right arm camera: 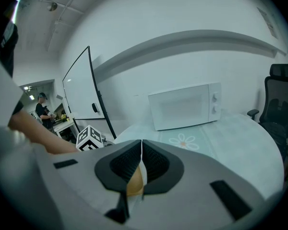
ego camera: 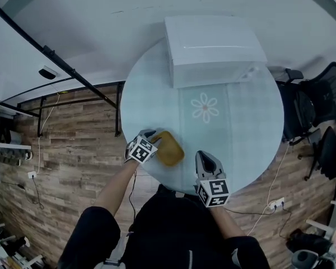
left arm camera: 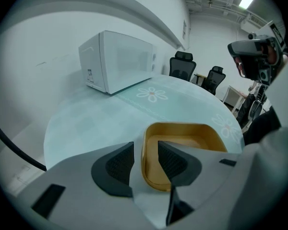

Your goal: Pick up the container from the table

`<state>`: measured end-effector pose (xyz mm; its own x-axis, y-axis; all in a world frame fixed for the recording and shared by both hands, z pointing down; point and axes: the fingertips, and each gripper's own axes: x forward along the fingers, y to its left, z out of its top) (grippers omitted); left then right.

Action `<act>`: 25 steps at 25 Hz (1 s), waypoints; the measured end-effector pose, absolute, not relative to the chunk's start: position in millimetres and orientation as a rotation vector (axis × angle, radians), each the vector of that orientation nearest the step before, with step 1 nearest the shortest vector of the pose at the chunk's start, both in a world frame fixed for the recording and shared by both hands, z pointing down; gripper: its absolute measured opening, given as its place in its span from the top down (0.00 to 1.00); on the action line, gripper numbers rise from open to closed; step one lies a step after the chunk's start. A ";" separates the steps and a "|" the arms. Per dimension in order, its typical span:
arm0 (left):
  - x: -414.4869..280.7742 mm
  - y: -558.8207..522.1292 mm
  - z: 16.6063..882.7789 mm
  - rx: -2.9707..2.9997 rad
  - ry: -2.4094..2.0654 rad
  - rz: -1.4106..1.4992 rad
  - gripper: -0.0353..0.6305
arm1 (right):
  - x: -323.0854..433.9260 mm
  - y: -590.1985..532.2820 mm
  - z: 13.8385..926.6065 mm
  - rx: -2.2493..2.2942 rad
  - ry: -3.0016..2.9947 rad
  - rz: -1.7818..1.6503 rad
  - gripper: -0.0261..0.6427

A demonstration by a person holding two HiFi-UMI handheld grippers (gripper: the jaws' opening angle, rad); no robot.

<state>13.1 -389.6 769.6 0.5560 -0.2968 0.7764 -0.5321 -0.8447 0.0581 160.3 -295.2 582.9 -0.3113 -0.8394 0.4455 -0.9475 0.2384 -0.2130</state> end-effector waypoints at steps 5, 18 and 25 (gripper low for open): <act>9.5 -388.5 790.8 2.468 -0.657 1.237 0.71 | 165.9 -287.8 589.4 1.689 -2.254 0.675 0.92; 7.6 -381.8 772.9 2.470 -0.713 1.133 0.90 | 167.3 -277.8 592.6 1.702 -2.246 0.688 0.92; 3.8 -383.5 745.4 2.474 -0.764 1.079 0.91 | 159.9 -279.0 588.3 1.686 -2.264 0.669 0.92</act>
